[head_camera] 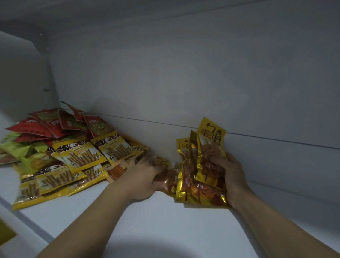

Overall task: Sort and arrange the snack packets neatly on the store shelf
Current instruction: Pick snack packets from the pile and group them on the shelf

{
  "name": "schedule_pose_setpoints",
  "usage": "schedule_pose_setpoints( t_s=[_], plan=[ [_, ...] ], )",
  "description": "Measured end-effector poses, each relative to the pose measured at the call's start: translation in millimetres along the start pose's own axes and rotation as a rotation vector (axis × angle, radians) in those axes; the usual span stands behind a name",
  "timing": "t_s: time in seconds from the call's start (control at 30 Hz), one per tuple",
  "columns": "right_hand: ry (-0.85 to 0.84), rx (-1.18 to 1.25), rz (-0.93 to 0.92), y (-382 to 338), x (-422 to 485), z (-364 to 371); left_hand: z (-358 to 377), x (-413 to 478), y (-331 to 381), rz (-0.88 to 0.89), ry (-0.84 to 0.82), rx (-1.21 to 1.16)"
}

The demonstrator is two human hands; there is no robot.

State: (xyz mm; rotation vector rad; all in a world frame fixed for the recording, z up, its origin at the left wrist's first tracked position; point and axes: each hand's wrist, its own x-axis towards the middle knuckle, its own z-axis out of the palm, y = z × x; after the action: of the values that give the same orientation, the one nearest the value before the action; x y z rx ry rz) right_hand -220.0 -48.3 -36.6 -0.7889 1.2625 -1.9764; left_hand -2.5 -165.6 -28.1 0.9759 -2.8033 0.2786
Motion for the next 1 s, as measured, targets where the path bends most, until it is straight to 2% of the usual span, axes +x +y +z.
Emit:
schedule_pose_setpoints(
  t_s=[0.1, 0.23, 0.33, 0.4, 0.5, 0.63, 0.7, 0.77, 0.83, 0.9, 1.0],
  plan=[
    [-0.019, 0.032, 0.009, -3, -2, -1, 2, 3, 6, -0.002, 0.08, -0.008],
    [-0.04, 0.026, 0.024, -3, -5, 1, 6, 6, 6, -0.054, 0.037, -0.088],
    [-0.054, 0.023, 0.034, 0, -6, 2, 7, 7, 5, -0.055, 0.169, 0.019],
    [-0.061, 0.02, 0.036, 1, -6, 1, 4, 8, 5, -0.104, 0.267, -0.007],
    [-0.073, 0.011, 0.035, 4, -6, 0, -3, 10, 3, -0.27, 0.412, -0.284],
    [-0.13, 0.025, 0.062, -4, -10, 7, -8, 11, 12, -0.453, 0.422, -0.594],
    [-0.131, 0.032, 0.048, -13, -12, 12, -12, 14, 24, -0.486, 0.424, -0.884],
    [-0.11, 0.044, 0.017, -25, -15, 15, -19, 16, 39, -0.424, 0.351, -1.31],
    [-0.073, 0.012, -0.038, -37, -20, 13, -29, 21, 53, -0.311, 0.234, -1.594],
    [-0.021, -0.096, -0.133, -49, -25, 2, -41, 25, 67, -0.172, 0.152, -1.681],
    [0.087, -0.325, -0.235, -60, -34, -23, -46, 36, 86, -0.017, 0.143, -1.502]
  ],
)
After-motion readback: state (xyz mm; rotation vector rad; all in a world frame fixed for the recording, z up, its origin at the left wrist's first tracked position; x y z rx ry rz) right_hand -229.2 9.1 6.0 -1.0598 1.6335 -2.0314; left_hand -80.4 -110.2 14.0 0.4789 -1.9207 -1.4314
